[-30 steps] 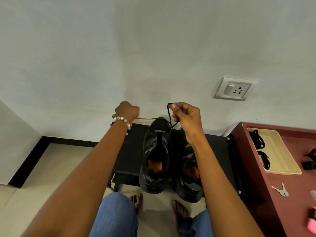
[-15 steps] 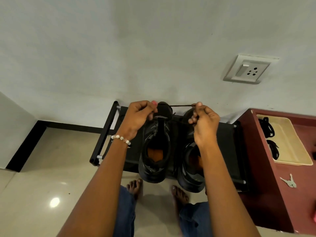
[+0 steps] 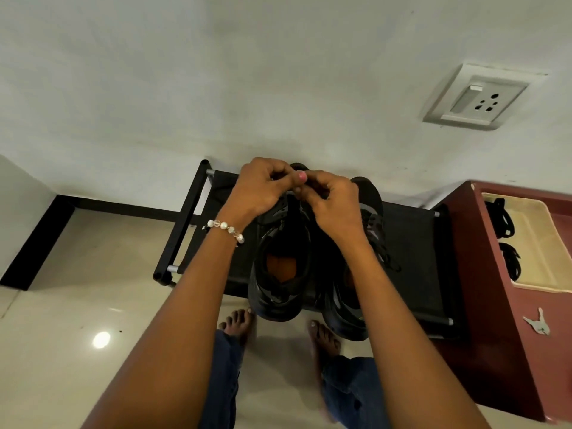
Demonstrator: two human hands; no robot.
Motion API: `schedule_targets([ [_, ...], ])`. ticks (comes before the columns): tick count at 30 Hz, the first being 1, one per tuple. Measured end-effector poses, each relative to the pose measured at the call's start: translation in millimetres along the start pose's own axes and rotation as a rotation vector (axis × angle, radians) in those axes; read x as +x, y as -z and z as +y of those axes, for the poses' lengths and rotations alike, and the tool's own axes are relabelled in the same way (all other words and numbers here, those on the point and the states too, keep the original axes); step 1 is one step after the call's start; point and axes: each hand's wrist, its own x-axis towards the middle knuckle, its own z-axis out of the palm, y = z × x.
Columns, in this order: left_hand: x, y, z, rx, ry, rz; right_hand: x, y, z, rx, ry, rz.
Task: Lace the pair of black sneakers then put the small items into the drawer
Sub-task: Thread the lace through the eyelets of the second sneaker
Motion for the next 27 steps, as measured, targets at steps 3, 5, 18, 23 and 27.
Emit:
schedule_targets([
  [3, 1, 13, -9, 0.022, 0.055, -0.014, 4, 9, 6, 0.102, -0.122, 0.083],
  [5, 1, 24, -15, 0.030, 0.088, 0.025, 7, 15, 10, 0.185, -0.229, 0.206],
  [18, 3, 7, -5, -0.123, 0.168, 0.004, 11, 10, 9, -0.325, 0.115, -0.023],
  [23, 4, 4, -4, -0.184, 0.220, 0.044, 10, 8, 13, -0.033, -0.016, 0.015],
  [27, 5, 13, -11, -0.203, 0.247, 0.009, 14, 11, 18, 0.017, -0.147, 0.100],
])
